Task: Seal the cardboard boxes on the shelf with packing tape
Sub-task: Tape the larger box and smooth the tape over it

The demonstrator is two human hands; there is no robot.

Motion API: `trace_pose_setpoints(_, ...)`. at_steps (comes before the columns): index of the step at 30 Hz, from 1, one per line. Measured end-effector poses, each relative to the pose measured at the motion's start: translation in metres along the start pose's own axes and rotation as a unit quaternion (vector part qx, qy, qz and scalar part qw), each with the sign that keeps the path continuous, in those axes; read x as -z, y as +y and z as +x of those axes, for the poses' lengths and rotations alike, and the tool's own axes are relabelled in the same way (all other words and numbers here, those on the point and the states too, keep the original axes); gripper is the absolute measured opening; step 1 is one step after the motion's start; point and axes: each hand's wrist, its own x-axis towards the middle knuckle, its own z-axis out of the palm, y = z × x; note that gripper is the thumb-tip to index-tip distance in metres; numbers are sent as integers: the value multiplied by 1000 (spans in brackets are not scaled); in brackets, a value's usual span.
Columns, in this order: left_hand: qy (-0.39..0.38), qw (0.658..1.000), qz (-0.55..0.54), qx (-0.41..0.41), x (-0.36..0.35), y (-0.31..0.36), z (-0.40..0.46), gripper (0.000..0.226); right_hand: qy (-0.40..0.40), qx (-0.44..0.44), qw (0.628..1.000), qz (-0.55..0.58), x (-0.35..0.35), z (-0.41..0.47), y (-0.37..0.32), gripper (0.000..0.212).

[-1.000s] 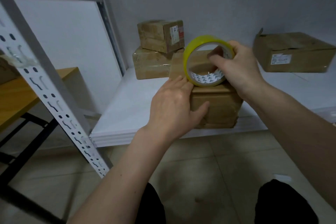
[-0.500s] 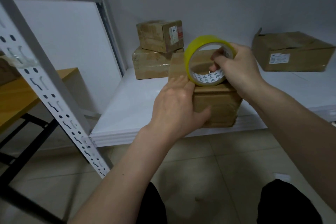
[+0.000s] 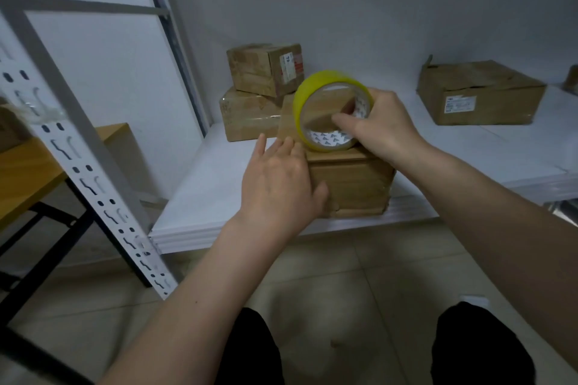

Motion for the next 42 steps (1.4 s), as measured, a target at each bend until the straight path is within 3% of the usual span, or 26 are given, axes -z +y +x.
trace_pose_setpoints(2, -13, 1000, -16, 2, 4, 8, 7, 64, -4, -7, 999, -36, -1, 0, 1, 18)
trace_pose_setpoints(5, -20, 999, -27, -21, 5, 12, 5, 82, -6, -26, 999, -45, 2, 4, 1, 22)
trace_pose_setpoints(10, -26, 999, 11, -16, 2, 9, 11, 78, -28, -33, 999, -26, 8, 9, 3, 19)
trace_pose_setpoints(17, -34, 999, 36, -10, 2, 10, 11, 75, -7, -138, 978, 157, 48, 3, 21, 17)
trace_pose_setpoints(20, -39, 999, 38, -4, 3, 13, 11, 72, -25, -128, 981, 144, 58, -2, 21, 24)
trace_pose_setpoints(26, -64, 997, 48, -6, 7, 13, 9, 73, -75, -129, 978, 143, 79, -4, 23, 7)
trace_pose_setpoints(30, -76, 996, 48, -4, 9, 12, 8, 74, -42, -107, 990, 77, 93, 1, 36, 12)
trace_pose_setpoints(35, -81, 995, 62, 1, 12, 15, 12, 65, -84, -177, 979, 57, 96, -10, 70, 12)
trace_pose_setpoints(42, -91, 993, 80, 10, 13, 24, 12, 62, -67, -191, 972, 115, 84, -16, 89, 10)
